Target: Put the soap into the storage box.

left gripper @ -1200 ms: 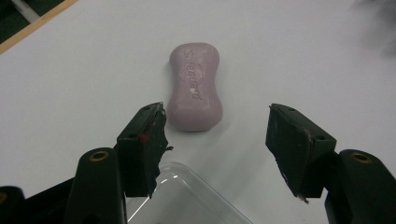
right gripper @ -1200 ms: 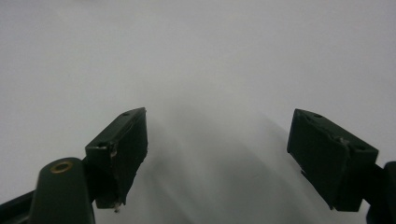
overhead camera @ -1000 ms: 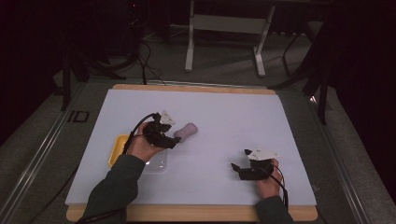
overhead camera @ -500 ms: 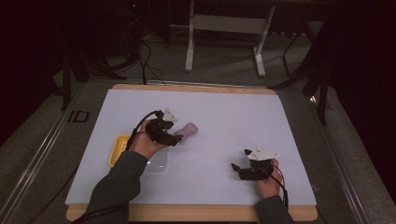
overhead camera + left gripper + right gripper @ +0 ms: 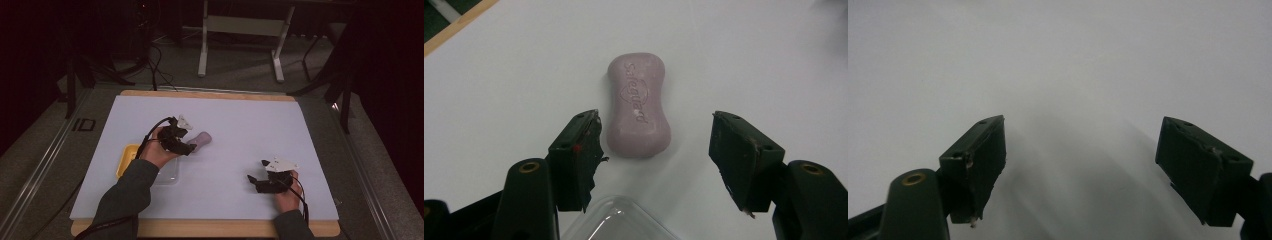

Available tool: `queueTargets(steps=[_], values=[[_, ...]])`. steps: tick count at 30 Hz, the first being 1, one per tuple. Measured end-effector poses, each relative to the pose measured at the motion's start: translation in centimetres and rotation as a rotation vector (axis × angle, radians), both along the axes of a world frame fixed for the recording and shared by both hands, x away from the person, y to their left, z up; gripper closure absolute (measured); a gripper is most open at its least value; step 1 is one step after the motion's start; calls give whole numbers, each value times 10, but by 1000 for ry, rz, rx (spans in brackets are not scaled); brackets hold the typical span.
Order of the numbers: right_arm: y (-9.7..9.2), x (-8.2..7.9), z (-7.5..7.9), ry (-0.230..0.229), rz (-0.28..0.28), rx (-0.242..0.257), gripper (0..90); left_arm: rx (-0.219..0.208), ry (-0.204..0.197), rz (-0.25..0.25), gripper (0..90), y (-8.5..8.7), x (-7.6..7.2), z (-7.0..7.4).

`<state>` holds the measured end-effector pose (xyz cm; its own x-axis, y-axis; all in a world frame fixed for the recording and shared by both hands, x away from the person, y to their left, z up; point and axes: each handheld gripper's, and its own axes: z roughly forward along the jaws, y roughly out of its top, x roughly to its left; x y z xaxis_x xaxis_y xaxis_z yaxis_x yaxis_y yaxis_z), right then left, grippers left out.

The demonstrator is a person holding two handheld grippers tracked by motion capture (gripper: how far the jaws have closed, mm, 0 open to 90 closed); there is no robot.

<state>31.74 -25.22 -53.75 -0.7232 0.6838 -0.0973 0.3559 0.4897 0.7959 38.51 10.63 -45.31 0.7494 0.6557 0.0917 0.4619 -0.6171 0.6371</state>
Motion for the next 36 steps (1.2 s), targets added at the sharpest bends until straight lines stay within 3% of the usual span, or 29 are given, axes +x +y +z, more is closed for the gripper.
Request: queueTargets(steps=[36], values=[[0,0,0,-7,7,-4,194,52,60,7,365,-21,30,-7]])
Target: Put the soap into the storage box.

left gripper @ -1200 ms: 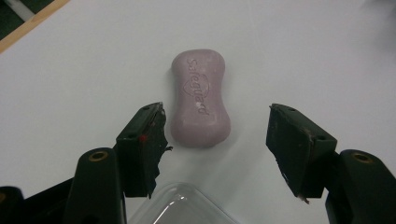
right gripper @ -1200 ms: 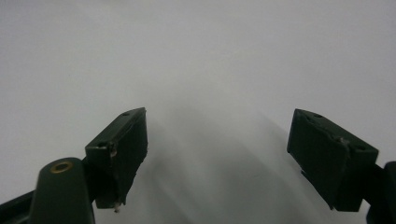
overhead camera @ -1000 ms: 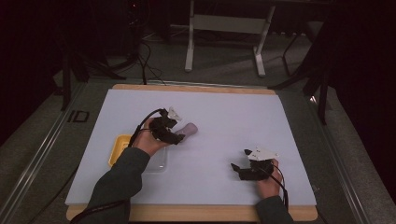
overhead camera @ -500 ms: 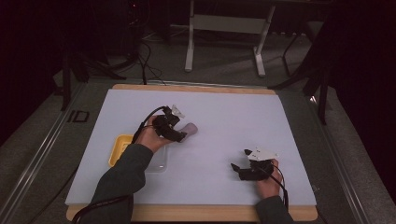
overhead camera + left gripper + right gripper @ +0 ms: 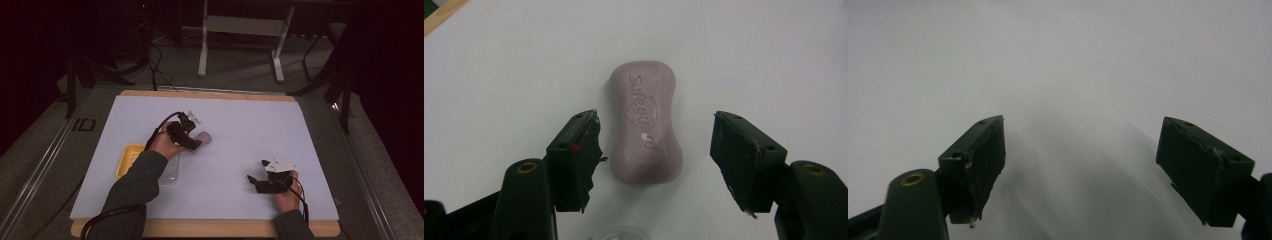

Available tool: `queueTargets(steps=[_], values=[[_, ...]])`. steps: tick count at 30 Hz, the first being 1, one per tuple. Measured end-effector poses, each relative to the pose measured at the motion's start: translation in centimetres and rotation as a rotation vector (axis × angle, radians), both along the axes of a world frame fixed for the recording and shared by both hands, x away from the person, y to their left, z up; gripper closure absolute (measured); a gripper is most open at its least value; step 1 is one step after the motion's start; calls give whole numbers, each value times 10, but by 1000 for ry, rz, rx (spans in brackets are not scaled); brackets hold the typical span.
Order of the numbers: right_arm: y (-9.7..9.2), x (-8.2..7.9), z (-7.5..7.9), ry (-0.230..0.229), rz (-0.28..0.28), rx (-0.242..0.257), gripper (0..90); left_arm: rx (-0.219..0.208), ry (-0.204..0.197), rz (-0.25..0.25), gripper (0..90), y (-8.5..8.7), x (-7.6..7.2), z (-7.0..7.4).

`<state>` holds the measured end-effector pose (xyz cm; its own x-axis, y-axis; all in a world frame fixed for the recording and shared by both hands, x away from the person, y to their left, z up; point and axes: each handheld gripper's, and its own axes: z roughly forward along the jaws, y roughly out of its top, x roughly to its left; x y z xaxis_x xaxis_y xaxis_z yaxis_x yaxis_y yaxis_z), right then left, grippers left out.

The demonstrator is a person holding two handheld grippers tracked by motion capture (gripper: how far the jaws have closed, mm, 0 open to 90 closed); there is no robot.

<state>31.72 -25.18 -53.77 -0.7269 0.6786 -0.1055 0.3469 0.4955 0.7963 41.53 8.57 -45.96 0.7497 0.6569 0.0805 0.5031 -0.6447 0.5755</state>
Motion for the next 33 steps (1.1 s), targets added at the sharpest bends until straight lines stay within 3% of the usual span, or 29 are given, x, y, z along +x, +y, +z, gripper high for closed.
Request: queueTargets(steps=[15,24,33], values=[[0,0,0,2,1,-2,194,24,44,11,363,-14,15,-9],[0,0,0,2,3,-5,194,43,49,25,336,-20,21,-11],[0,0,0,3,3,-5,194,30,70,45,314,-18,26,-15]])
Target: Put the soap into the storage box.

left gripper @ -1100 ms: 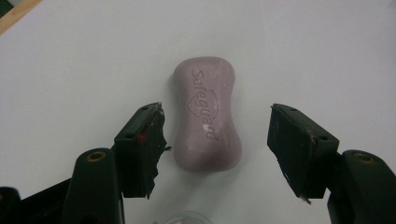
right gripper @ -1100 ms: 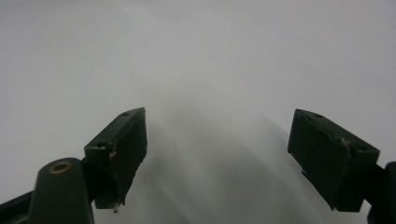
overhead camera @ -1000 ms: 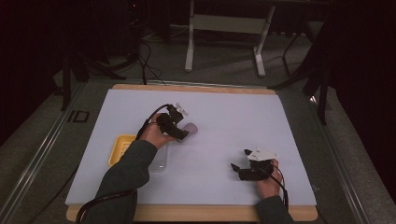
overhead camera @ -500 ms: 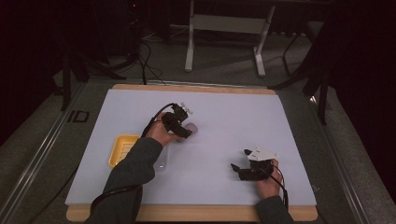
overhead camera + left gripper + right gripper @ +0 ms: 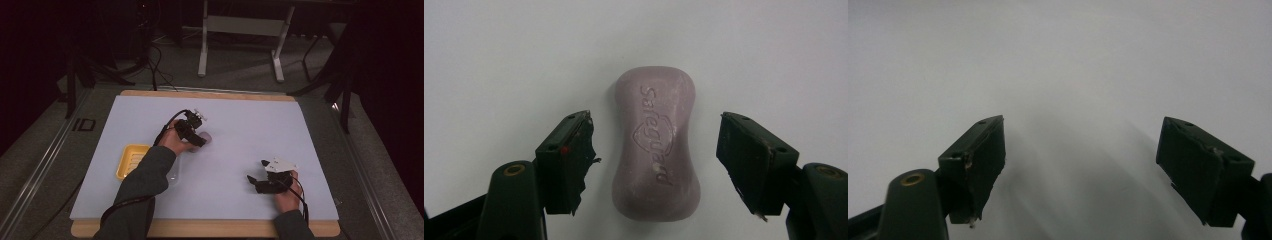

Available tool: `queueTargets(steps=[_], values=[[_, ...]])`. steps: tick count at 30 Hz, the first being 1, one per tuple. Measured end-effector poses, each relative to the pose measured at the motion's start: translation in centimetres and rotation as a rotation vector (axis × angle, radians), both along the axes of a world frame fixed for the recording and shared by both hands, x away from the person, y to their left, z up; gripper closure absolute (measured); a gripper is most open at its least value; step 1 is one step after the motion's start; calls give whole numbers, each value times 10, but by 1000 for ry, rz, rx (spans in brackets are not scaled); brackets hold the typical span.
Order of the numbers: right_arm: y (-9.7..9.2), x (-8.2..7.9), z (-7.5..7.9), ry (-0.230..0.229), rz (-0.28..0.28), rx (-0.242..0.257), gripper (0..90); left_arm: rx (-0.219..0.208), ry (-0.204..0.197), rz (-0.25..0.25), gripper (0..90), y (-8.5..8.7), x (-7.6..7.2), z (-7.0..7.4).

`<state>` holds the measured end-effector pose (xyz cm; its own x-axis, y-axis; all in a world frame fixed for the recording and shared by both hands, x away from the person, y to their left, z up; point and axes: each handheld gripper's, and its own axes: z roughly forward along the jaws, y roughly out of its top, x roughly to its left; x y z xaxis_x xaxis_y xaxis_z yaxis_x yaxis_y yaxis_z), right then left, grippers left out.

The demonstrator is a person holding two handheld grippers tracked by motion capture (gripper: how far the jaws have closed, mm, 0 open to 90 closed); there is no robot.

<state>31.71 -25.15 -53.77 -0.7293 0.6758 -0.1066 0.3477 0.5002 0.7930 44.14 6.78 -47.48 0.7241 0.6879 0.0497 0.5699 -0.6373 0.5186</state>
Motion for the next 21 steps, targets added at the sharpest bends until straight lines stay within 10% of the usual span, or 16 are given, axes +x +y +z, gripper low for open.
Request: queueTargets(steps=[21], values=[[0,0,0,0,0,-1,194,35,69,8,306,-5,13,-16]])
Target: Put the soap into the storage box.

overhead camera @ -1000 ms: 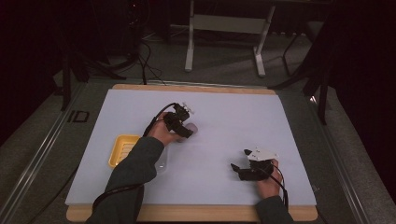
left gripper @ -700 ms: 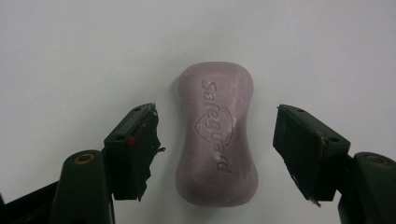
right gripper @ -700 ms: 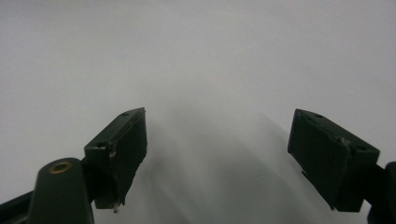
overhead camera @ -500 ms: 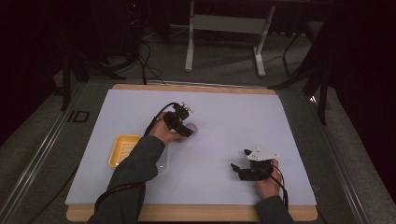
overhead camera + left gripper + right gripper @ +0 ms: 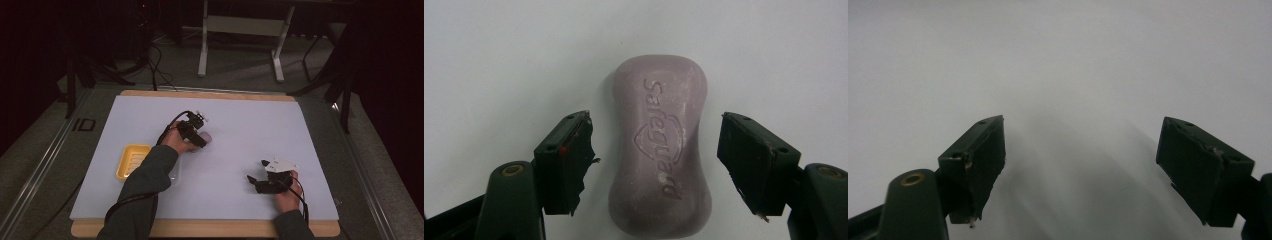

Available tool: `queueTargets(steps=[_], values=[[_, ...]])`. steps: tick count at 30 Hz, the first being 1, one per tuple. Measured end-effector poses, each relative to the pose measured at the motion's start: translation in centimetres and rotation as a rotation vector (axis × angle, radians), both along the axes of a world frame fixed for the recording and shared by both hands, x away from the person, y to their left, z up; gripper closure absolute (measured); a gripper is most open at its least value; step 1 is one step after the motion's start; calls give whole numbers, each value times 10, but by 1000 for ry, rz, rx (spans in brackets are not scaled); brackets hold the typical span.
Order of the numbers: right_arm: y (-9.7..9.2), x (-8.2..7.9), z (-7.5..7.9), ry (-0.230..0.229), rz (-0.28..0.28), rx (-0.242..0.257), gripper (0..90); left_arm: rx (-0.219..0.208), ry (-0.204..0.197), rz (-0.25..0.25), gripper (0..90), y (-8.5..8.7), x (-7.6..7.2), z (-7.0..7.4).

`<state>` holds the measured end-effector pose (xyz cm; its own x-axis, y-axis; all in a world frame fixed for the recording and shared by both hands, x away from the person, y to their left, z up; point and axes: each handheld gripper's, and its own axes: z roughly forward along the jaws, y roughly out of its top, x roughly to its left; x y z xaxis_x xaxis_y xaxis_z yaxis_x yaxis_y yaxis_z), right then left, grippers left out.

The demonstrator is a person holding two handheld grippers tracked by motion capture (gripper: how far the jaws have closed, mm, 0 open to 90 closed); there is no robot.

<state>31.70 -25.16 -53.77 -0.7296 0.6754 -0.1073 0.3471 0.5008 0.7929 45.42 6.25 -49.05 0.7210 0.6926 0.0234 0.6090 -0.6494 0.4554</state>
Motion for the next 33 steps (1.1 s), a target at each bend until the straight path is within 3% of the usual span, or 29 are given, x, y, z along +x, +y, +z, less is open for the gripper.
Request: queueTargets(steps=[5,16,27,33], values=[[0,0,0,0,-1,-2,194,-4,18,1,311,0,3,-3],[0,0,0,1,0,-1,194,36,54,-22,330,-5,7,-5],[0,0,0,1,1,-2,194,105,98,-54,365,-11,10,-7],[0,0,0,1,1,-2,194,98,116,-38,377,-12,13,-10]])
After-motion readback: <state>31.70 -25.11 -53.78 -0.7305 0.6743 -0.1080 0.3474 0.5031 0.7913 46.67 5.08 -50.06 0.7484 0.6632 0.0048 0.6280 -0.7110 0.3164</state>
